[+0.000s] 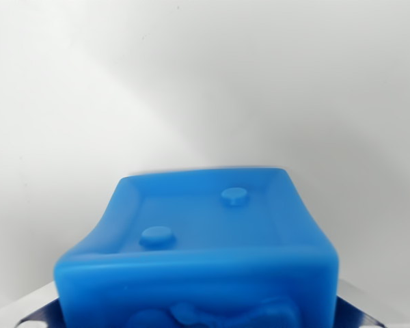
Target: Stack cube
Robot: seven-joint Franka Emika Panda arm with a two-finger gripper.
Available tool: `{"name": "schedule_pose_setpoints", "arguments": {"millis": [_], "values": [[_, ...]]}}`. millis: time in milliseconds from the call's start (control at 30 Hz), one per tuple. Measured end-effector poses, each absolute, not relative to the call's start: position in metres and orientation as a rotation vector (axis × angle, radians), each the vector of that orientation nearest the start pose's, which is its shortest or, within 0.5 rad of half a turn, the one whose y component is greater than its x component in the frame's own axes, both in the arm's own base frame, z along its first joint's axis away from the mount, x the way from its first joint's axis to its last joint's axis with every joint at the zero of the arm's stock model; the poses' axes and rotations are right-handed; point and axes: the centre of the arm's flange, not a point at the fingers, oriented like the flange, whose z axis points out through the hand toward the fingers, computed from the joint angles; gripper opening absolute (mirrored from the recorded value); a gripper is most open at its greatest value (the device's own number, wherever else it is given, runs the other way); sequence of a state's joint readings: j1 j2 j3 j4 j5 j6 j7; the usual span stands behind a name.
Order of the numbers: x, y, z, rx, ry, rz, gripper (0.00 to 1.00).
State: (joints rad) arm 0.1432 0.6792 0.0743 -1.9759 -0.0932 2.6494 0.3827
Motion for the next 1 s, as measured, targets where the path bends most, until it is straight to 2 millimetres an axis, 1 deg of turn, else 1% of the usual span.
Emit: {"name": "schedule_pose_setpoints", "arguments": {"millis": [200, 600, 1000], "values": [[0.588, 0.133, 0.126, -3.137, 0.155, 0.003, 0.0], [0.589, 0.133, 0.144, -3.139, 0.156, 0.002, 0.0], [0.589, 0.133, 0.171, -3.14, 0.155, -0.001, 0.0]]}}
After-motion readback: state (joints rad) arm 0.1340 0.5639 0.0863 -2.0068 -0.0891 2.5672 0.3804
